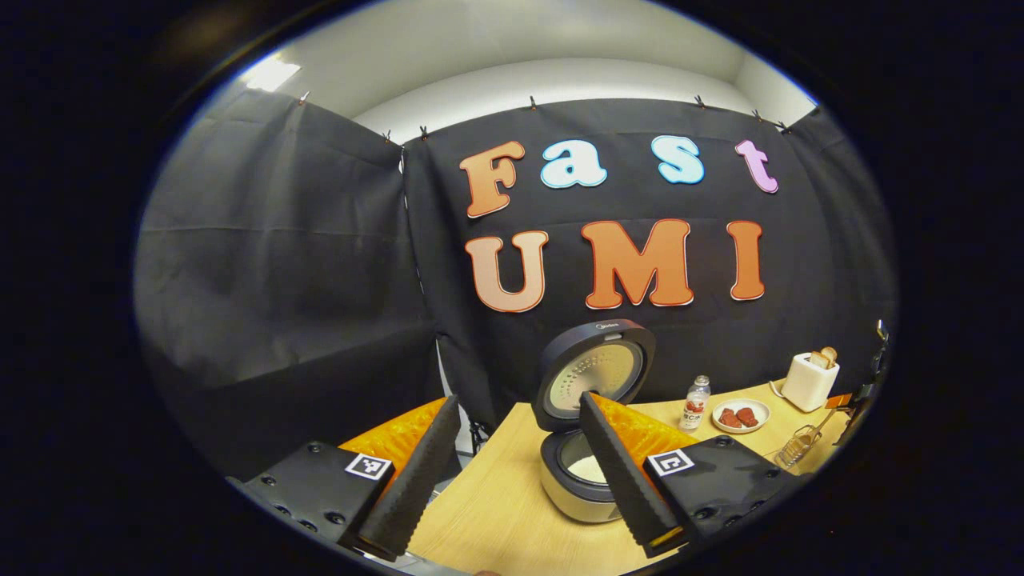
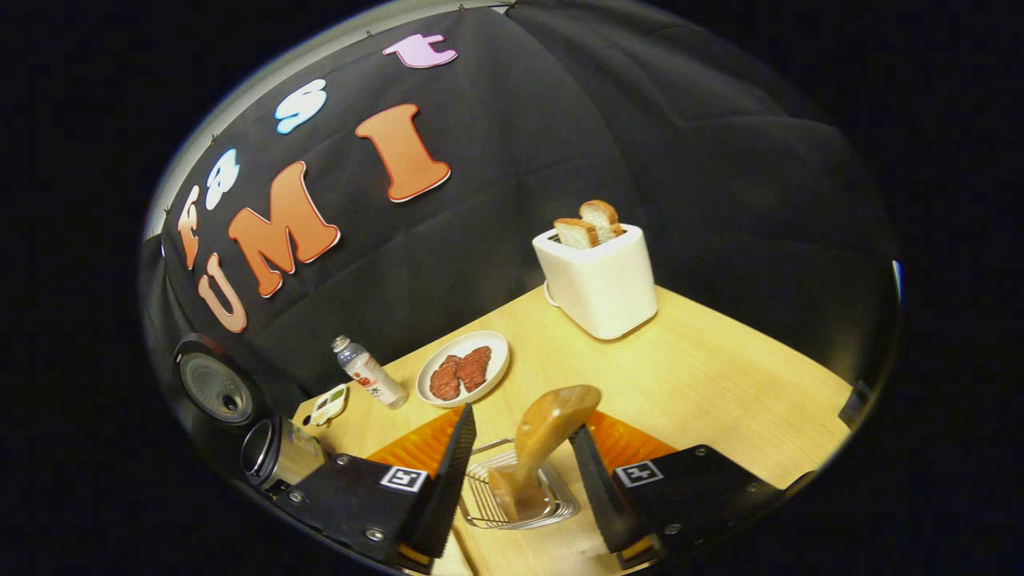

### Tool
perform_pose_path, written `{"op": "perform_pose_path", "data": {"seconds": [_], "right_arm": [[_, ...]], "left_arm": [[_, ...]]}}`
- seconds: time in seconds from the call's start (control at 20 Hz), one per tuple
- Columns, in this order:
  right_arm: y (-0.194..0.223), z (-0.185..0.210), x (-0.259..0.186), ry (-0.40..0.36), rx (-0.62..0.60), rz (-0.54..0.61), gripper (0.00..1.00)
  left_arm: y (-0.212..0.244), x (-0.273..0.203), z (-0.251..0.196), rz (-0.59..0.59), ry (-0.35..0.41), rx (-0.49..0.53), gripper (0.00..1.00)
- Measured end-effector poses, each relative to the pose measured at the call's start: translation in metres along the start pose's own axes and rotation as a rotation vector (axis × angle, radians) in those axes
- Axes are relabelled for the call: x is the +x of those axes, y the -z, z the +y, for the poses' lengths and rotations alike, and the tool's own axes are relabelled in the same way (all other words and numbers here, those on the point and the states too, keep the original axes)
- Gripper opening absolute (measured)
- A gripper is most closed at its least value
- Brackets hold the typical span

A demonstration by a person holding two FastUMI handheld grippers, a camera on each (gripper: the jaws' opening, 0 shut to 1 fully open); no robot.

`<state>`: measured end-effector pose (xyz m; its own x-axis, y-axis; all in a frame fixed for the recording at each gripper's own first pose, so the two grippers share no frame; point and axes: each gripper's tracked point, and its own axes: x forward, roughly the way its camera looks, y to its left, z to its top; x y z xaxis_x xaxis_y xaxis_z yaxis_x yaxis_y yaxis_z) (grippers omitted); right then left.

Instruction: Close the left gripper, press the button to open the rice cooker; take a wooden spoon from the chopstick holder with the right hand, scoop a spoonful of rice and pour it into the rice cooker, then put the wooden spoon back into the chopstick holder.

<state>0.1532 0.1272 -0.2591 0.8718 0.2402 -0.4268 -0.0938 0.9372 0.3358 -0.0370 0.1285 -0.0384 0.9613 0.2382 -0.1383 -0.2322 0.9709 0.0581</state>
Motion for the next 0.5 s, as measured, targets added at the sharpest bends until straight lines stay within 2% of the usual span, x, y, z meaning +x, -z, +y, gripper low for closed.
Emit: {"op": "perform_pose_path", "data": {"seconds": [0.05,0.15,0.4,0.5], "right_arm": [[-0.007,-0.006,-0.004,0.028,-0.013,-0.018,0.82],[-0.022,-0.015,-0.017,0.079,-0.062,-0.046,0.95],[-0.076,0.004,-0.057,0.128,-0.220,-0.143,0.94],[-0.091,0.023,-0.077,0.118,-0.239,-0.162,0.95]], "left_arm": [[0.000,0.000,0.002,-0.002,0.005,-0.014,0.94],[-0.002,0.001,0.000,-0.010,0.027,-0.053,0.95],[-0.013,0.010,-0.003,-0.011,0.075,-0.110,0.98],[-0.028,0.019,-0.005,-0.028,0.084,-0.109,0.94]]}}
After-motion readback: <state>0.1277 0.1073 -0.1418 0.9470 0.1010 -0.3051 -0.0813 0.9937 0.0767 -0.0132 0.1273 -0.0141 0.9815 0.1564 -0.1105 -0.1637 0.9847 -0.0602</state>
